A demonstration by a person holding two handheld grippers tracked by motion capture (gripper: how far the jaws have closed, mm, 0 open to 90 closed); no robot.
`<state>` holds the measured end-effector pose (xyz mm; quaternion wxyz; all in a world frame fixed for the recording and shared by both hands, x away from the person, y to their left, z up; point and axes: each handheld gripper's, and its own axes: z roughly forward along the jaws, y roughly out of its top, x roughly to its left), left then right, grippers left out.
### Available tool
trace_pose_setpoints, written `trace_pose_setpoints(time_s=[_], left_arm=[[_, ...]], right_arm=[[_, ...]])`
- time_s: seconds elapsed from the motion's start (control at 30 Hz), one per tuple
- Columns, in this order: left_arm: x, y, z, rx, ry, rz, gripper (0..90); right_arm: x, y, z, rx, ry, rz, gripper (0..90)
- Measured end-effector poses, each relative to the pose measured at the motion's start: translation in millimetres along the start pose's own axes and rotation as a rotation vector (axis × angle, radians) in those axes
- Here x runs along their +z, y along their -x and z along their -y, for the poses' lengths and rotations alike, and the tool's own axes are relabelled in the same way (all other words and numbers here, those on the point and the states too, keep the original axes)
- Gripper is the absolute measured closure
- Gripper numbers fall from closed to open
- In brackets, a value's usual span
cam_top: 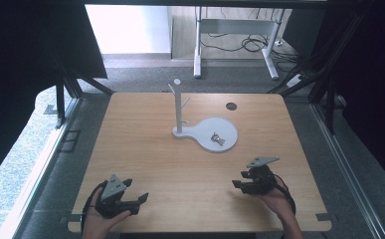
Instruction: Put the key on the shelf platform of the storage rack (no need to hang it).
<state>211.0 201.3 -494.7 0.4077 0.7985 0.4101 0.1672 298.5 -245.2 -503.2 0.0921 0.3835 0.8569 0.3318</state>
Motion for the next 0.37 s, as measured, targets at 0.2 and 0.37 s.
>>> trace_pose_setpoints(time_s=[0.2,0.37], left_arm=[[-0.7,1.8,-0.6,0.004,0.004,0.002,24.0],[-1.9,1.6,-0.9,0.004,0.008,0.002,24.0]], right_arm=[[-1.7,-1.3,-2.8,-0.005,0.015,0.012,47.0],[-1.5,-7.9,-2.7,-0.059,0.032,0.018,45.2]])
